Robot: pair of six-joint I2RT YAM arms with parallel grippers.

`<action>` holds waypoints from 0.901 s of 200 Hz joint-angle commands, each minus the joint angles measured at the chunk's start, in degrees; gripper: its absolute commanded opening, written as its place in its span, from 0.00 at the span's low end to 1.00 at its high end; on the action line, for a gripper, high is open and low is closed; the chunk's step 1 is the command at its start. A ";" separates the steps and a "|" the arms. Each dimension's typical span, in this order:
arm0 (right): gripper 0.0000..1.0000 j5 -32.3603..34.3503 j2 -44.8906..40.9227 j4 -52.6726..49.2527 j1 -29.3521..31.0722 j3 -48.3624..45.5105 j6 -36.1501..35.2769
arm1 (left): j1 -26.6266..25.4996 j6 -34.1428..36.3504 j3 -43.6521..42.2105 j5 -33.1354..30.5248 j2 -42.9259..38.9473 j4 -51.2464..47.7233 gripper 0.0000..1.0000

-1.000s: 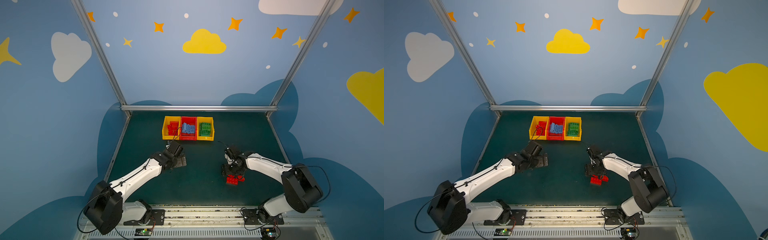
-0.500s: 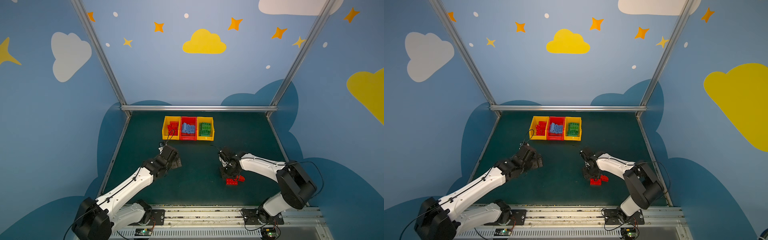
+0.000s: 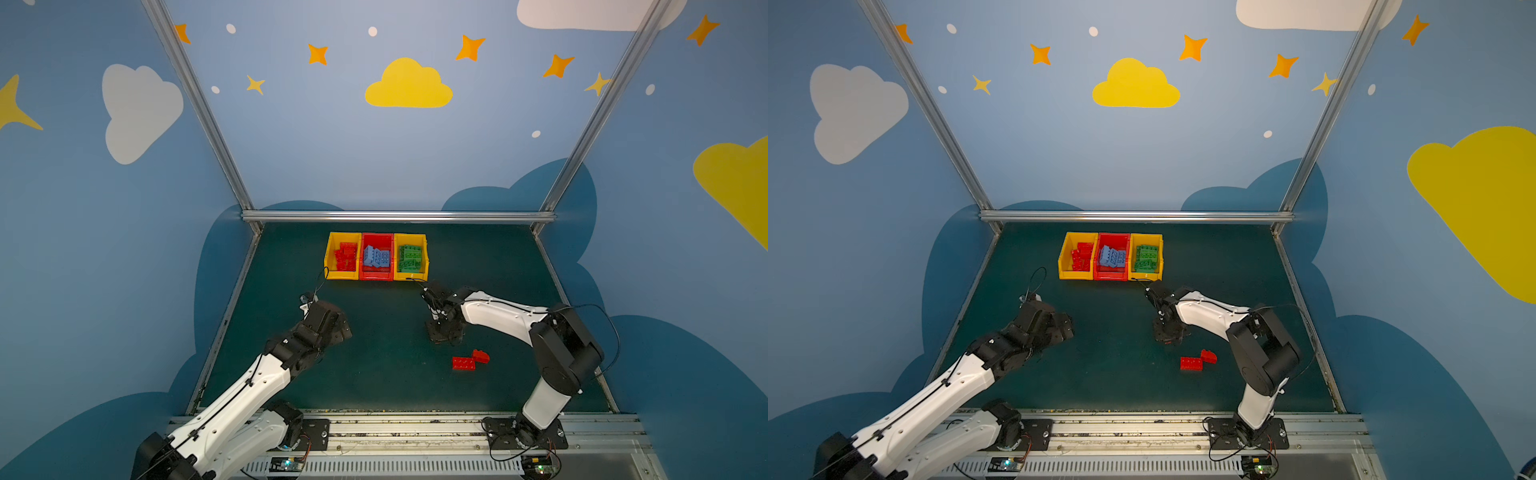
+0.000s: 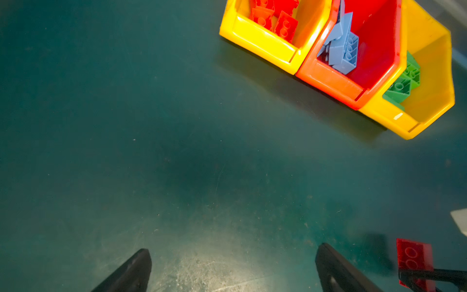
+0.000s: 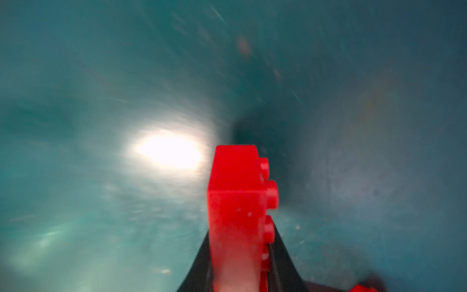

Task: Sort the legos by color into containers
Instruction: 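Carry the red brick with the right gripper into the yellow bin and release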

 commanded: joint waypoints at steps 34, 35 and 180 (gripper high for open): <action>0.11 -11.02 6.73 3.50 1.33 21.48 -4.26 | 1.12 -3.78 -2.40 -1.51 -6.19 -3.07 1.00; 0.11 -11.21 7.01 3.62 1.34 21.94 -4.36 | 1.19 -3.77 -2.31 -1.58 -6.22 -3.14 1.00; 0.12 -21.82 55.00 16.17 0.52 86.51 -7.82 | 7.50 -5.67 0.13 2.44 -3.16 -6.09 1.00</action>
